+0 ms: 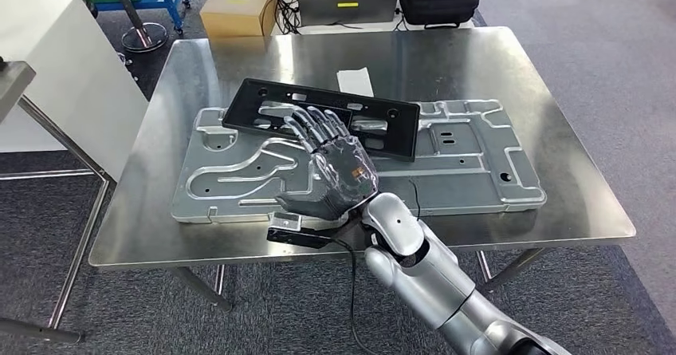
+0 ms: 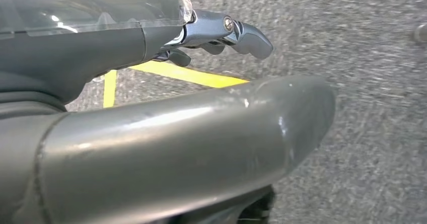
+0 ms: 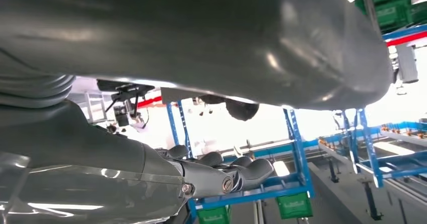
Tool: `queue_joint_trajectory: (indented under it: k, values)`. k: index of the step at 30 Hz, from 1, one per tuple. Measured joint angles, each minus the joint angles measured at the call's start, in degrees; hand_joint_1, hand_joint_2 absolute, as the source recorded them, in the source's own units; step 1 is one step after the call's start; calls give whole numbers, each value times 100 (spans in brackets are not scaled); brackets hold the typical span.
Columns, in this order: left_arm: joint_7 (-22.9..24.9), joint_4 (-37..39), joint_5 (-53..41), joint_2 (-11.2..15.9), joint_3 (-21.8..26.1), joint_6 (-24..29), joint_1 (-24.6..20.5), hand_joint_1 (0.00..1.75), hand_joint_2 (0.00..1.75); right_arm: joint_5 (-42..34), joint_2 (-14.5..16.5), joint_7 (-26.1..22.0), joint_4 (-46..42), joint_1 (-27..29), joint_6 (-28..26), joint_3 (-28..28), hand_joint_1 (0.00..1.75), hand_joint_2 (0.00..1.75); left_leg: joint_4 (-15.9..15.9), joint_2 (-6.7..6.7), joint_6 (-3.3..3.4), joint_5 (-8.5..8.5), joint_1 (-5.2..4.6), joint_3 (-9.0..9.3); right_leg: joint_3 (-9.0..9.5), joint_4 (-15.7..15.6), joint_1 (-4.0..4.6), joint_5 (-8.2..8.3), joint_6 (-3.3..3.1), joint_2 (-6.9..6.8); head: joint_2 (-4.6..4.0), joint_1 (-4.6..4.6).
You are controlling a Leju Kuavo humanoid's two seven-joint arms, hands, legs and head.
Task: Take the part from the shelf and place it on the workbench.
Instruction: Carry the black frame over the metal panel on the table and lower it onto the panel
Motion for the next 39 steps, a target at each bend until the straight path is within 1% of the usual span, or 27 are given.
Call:
queue_joint_trajectory:
  k: [1,2,4,5,7,8,10,11,13,14,15,16,18,20,22,23,25,26,27,30,31,32,33,34,35,37,39]
  values:
    - [6,0,2,0,4,16,-1,0,0,2,29,-40,7,54,-33,15,0,0,235,1,-39,-33,33,5,-96,15,-9,64,17,-8,0,2]
    - [14,0,3,0,10,39,-2,0,0,1,67,-86,17,113,-74,39,0,0,314,3,-78,59,63,80,-196,38,-23,122,41,-15,-1,2]
    - [23,0,6,-2,32,95,-8,0,0,-15,164,-174,40,236,-181,109,0,0,-79,4,-153,361,123,505,-400,119,-63,223,107,-16,-1,-1]
    - [23,0,8,-8,43,127,-17,0,0,-29,214,-207,47,288,-242,145,0,0,-477,1,-185,368,137,813,-489,173,-74,260,146,-13,-2,-8]
    - [7,0,8,-19,66,203,-36,0,0,-65,296,-253,52,365,-337,207,0,0,-1093,-17,-147,225,130,1227,-584,250,-74,337,233,-10,-1,-7]
    - [-7,0,8,-22,76,246,-41,0,0,-79,321,-266,52,384,-369,236,0,0,-1218,-25,-95,160,107,1283,-598,255,-69,383,274,-12,-1,-10]
    - [-38,0,6,-24,92,321,-42,0,0,-101,347,-279,56,410,-403,285,0,0,-1234,-11,48,231,92,1202,-613,245,-85,442,353,-6,0,-9]
    - [-50,0,5,-25,95,350,-44,0,0,-106,352,-281,58,420,-415,300,0,0,-1232,2,117,294,89,1153,-651,308,-95,342,379,3,0,-9]
    - [-80,0,2,-26,97,395,-49,0,0,-115,353,-285,60,433,-441,313,0,0,-1240,25,226,438,82,1016,-802,747,-105,-184,406,24,-1,6]
    - [-95,0,1,-26,97,411,-49,0,0,-116,353,-288,60,435,-457,316,0,0,-1236,26,256,512,67,927,-894,1106,-99,-501,408,31,-1,15]
    - [-108,0,0,-26,97,427,-49,0,0,-120,353,-291,59,439,-476,319,0,0,-1231,28,274,586,48,831,-962,1470,-94,-718,407,38,-1,20]
    - [-120,0,0,-26,97,442,-48,0,0,-125,352,-292,59,446,-493,320,0,0,-1225,30,284,659,26,731,-981,1751,-89,-798,398,44,0,25]
    - [-136,0,2,-26,97,469,-47,0,0,-143,352,-301,58,459,-520,321,0,0,-1215,31,293,796,-25,539,-777,1822,-62,-601,339,51,0,26]
    - [-163,-1,19,-36,101,481,-47,0,0,-181,353,-341,31,468,-566,321,0,0,-1209,25,288,921,-68,394,-200,1203,9,-411,204,61,0,22]
    - [-194,-3,46,-53,110,489,-46,0,0,-251,355,-434,-40,505,-680,319,0,0,-1209,20,253,1030,-87,326,401,391,87,-507,84,62,0,20]
    - [-204,-4,58,-60,118,493,-42,0,0,-293,355,-494,-82,555,-757,318,0,0,-1222,21,226,1085,-83,316,557,149,119,-561,55,62,0,24]
    - [-211,-6,66,-61,140,508,-29,0,0,-386,352,-611,-146,715,-902,316,0,0,-1257,23,166,1179,-70,296,565,-3,119,-493,30,55,0,26]
    - [-213,-8,69,-60,153,518,-23,0,0,-431,350,-665,-172,808,-951,315,0,0,-1228,20,132,1117,-66,263,524,-28,106,-420,1,45,0,32]
    - [-213,-11,74,-60,167,535,-17,0,0,-474,348,-719,-195,903,-996,315,0,0,-1106,16,99,942,-62,205,464,-50,86,-340,-29,34,0,19]
    - [-214,-19,96,-59,216,580,-2,0,0,-548,347,-862,-245,1201,-1110,315,0,0,-182,12,6,104,-14,-24,207,-48,70,-122,-73,13,0,-9]
    - [-214,-22,101,-59,226,584,1,0,0,-552,347,-884,-249,1288,-1128,315,0,0,135,12,-21,-5,5,-54,103,-33,67,-52,-64,7,0,-8]
    - [-214,-27,104,-59,233,585,3,0,0,-555,346,-896,-249,1353,-1138,315,0,0,335,13,-49,37,24,-24,-17,-6,59,18,-50,0,-1,-8]
    - [-214,-32,105,-59,236,586,3,0,0,-556,345,-901,-249,1392,-1140,315,0,0,367,14,-75,195,43,83,-148,36,46,84,-29,-5,-1,-9]
    - [-214,-36,105,-59,237,586,2,0,0,-558,345,-903,-250,1413,-1140,315,0,0,217,14,-100,372,62,285,-284,92,30,144,-1,-5,-1,-10]
    - [-214,-40,106,-59,237,588,-6,0,0,-563,347,-908,-256,1430,-1141,315,0,0,-98,13,-121,439,80,571,-408,159,17,194,33,-2,-1,-13]
    - [-214,-48,108,-59,239,598,-24,0,0,-593,353,-943,-286,1490,-1160,303,0,0,-866,2,-95,267,72,1141,-562,279,13,269,108,1,-1,-13]
    - [-219,-51,116,-60,244,621,-34,0,0,-722,363,-1051,-308,1612,-1203,284,0,0,-1224,-9,8,100,33,1344,-596,314,20,352,182,-11,-1,-14]
